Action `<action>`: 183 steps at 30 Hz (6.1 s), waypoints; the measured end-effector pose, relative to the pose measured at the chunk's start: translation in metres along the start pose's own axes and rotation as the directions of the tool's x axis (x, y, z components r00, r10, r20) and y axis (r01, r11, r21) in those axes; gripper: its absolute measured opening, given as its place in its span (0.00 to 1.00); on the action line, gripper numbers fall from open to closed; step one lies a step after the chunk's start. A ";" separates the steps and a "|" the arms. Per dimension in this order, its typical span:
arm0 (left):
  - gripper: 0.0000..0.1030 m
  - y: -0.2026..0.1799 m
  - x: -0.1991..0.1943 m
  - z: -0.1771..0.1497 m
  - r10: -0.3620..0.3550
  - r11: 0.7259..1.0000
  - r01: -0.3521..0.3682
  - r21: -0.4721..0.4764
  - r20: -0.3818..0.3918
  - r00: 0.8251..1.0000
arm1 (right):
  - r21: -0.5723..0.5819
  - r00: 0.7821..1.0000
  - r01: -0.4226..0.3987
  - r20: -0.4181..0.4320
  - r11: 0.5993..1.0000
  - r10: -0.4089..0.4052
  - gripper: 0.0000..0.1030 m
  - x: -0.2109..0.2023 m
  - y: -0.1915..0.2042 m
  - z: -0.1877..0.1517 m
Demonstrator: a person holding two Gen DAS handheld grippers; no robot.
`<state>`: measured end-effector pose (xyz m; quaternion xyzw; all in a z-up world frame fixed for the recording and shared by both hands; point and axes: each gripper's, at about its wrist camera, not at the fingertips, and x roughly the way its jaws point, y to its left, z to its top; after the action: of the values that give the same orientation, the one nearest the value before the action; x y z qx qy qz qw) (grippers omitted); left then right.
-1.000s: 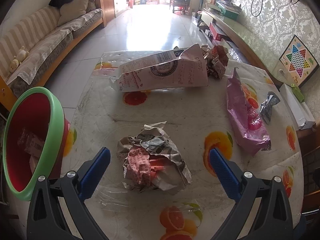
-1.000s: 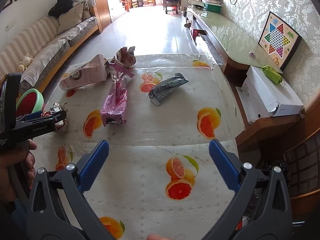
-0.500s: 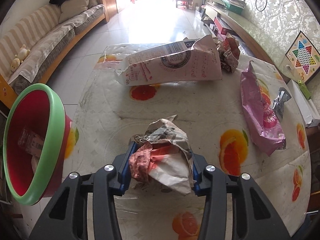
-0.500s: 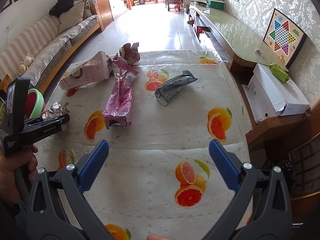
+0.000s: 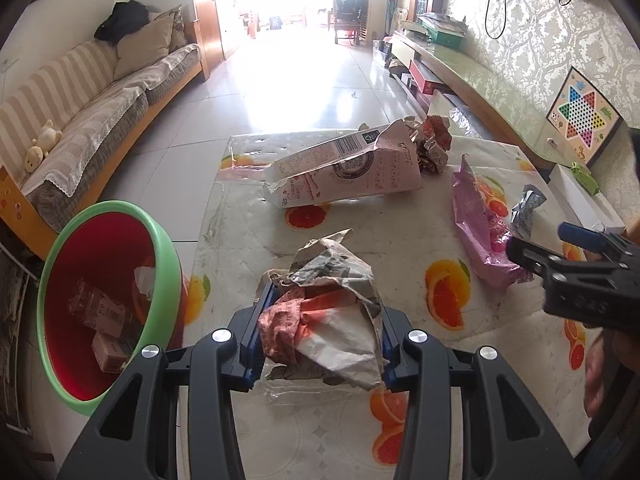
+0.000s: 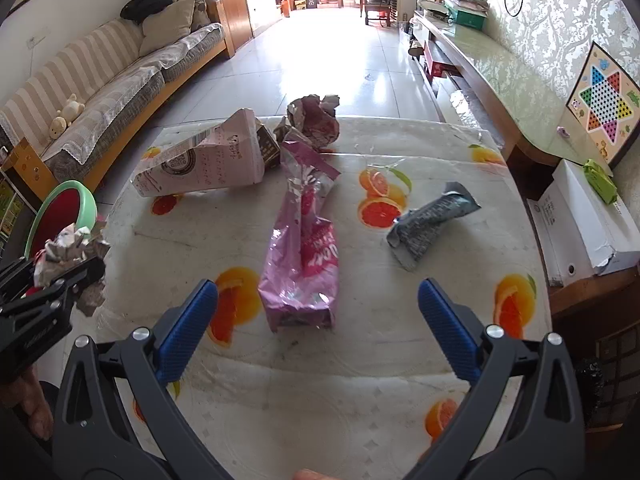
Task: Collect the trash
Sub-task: 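Grasp the crumpled newspaper wad with the left tool while the right tool grasps the pink snack bag, then drop the newspaper wad in the bin with the left tool while the right lifts the bag, then carry the pink snack bag over the red bin and open the right tool, then move both tools back over the table toward the pink-white paper box, then grasp the pink-white paper box with the left tool while the right tool grasps the grey wrapper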
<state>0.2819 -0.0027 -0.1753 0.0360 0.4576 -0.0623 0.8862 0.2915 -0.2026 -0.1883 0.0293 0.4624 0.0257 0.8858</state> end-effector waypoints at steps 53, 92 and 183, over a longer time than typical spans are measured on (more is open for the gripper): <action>0.44 0.226 -0.025 -0.010 0.106 0.951 -0.088 -0.296 0.047 0.993 | -0.289 0.993 -0.117 -0.010 0.950 0.119 0.14 -0.026 0.175 0.001; 0.91 0.328 -0.076 -0.069 0.193 0.907 -0.137 -0.399 0.103 0.976 | -0.456 0.947 -0.319 -0.121 0.831 0.297 0.14 0.034 0.403 0.025; 0.75 -0.059 0.140 0.109 0.069 0.774 0.016 0.633 -0.110 0.992 | 0.118 0.997 0.074 -0.041 0.990 -0.069 0.96 -0.020 -0.074 -0.030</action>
<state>0.4419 -0.0850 -0.2269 0.3420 0.4648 -0.1975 0.7925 0.2569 -0.2766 -0.1940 0.0653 0.4799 -0.0332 0.8743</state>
